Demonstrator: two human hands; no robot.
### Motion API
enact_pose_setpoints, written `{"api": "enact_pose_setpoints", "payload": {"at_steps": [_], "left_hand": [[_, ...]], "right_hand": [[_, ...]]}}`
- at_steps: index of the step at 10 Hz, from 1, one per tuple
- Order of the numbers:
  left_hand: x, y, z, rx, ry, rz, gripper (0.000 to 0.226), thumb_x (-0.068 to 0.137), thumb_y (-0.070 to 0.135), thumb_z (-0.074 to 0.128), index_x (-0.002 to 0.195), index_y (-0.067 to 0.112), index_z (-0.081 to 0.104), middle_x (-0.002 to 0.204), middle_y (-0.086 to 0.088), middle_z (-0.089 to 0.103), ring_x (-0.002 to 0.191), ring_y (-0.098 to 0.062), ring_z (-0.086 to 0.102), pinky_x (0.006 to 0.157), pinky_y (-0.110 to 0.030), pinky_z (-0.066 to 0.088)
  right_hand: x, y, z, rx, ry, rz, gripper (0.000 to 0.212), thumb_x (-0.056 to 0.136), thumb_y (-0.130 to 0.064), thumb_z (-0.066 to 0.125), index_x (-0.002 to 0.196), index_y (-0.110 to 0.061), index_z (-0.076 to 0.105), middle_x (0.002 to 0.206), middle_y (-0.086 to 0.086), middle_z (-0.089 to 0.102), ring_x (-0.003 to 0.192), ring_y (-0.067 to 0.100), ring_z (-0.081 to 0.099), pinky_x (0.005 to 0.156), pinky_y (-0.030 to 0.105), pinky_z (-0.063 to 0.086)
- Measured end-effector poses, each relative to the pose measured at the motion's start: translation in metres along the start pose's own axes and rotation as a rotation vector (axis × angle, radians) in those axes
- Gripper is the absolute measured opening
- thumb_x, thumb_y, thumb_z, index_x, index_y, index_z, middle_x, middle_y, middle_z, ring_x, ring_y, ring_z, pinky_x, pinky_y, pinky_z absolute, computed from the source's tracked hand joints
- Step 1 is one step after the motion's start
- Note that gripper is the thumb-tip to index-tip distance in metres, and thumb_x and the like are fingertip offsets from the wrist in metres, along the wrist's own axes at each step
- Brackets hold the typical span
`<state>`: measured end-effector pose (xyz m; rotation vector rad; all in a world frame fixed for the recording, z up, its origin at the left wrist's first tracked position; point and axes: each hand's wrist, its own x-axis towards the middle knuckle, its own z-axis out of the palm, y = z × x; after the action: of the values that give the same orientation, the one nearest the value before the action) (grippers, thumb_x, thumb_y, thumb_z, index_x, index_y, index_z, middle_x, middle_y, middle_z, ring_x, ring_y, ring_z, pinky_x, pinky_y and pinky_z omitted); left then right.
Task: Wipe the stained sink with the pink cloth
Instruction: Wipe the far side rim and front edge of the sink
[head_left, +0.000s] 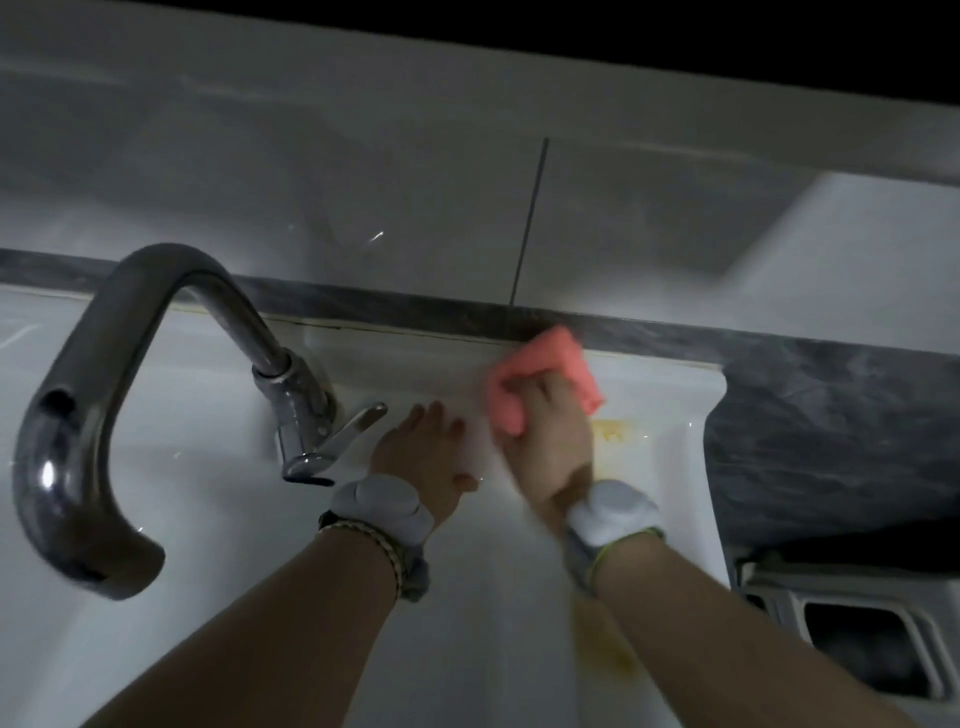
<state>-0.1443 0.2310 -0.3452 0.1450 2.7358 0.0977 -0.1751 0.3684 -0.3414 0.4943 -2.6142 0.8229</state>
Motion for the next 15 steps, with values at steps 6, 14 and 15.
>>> {"api": "enact_pose_setpoints", "payload": {"at_steps": [6,14,15], "left_hand": [[-0.018,0.001,-0.004,-0.178,0.164,-0.023,0.056,0.087,0.041,0.056,0.133,0.015,0.039,0.145,-0.004,0.034,0.135,-0.024,0.028,0.105,-0.035,0.032],[-0.005,0.007,-0.011,-0.093,-0.056,-0.046,0.063,0.091,0.037,0.051,0.141,0.009,0.025,0.155,-0.012,0.013,0.143,-0.031,0.01,0.115,-0.042,0.024],[-0.005,0.008,-0.011,-0.076,-0.041,-0.044,0.062,0.09,0.038,0.053,0.138,0.008,0.029,0.152,-0.014,0.018,0.141,-0.033,0.016,0.113,-0.042,0.028]], "right_hand": [[0.069,-0.064,-0.002,0.013,-0.654,-0.302,0.048,0.084,0.001,0.056,0.131,0.0,0.045,0.136,0.019,0.049,0.126,0.03,0.043,0.105,0.029,0.032],[0.002,0.092,-0.146,-0.239,-0.39,0.082,0.035,0.077,0.006,0.062,0.11,-0.007,0.066,0.104,0.025,0.069,0.093,0.047,0.065,0.077,0.036,0.048],[-0.014,0.083,-0.124,-0.141,-0.139,0.286,0.044,0.077,-0.011,0.055,0.121,-0.01,0.059,0.118,0.024,0.063,0.107,0.04,0.059,0.092,0.039,0.044]]}}
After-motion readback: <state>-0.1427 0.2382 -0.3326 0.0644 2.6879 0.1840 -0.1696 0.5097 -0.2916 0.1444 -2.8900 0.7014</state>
